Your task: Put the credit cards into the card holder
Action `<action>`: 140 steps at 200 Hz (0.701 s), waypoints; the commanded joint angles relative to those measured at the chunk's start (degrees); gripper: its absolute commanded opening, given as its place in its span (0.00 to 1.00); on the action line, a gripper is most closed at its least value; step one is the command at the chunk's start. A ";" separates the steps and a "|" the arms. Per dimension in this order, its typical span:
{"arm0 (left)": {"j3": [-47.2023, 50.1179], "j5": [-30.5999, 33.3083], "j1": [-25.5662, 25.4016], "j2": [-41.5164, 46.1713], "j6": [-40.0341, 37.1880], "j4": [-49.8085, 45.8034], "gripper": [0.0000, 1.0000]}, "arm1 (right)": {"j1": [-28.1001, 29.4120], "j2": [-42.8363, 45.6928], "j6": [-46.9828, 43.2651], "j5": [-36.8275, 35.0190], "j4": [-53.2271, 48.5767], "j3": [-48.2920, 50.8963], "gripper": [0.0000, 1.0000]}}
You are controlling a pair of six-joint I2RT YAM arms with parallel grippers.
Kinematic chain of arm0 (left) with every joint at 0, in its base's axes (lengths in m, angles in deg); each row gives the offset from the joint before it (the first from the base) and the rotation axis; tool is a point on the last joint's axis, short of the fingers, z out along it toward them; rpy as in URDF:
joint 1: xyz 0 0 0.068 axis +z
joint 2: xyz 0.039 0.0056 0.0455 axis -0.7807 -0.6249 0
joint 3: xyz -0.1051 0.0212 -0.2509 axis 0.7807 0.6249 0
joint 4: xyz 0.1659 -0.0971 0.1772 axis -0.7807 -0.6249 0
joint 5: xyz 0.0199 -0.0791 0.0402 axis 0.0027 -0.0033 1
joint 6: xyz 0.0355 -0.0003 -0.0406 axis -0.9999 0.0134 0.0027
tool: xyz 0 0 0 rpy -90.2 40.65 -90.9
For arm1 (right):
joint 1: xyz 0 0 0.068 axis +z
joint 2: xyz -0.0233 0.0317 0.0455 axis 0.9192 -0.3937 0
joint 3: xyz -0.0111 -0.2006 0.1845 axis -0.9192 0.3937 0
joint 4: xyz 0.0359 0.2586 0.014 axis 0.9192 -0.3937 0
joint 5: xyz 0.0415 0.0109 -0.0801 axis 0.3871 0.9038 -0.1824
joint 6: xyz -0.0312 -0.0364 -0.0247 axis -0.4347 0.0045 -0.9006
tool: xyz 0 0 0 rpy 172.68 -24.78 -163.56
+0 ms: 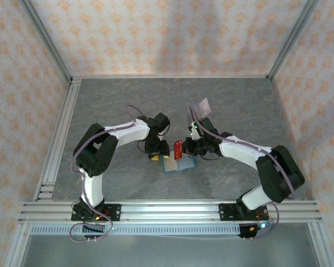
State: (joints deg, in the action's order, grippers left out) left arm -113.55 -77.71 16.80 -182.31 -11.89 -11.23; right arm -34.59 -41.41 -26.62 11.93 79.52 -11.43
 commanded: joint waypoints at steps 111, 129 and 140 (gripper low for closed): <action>1.56 3.16 -0.37 -1.77 -0.30 -3.22 0.43 | -1.32 -0.73 -3.04 -1.28 0.84 0.42 0.00; 1.73 3.01 -0.35 -1.78 -0.30 -3.14 0.43 | -1.68 -0.60 -3.40 -0.96 0.44 0.45 0.00; 1.77 3.02 -0.37 -1.78 -0.30 -3.16 0.43 | -1.85 -0.45 -3.47 -0.97 0.14 0.50 0.00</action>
State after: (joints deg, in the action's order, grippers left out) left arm -113.53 -77.69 16.80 -182.37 -12.00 -11.27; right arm -35.90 -43.57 -28.41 11.91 80.90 -11.43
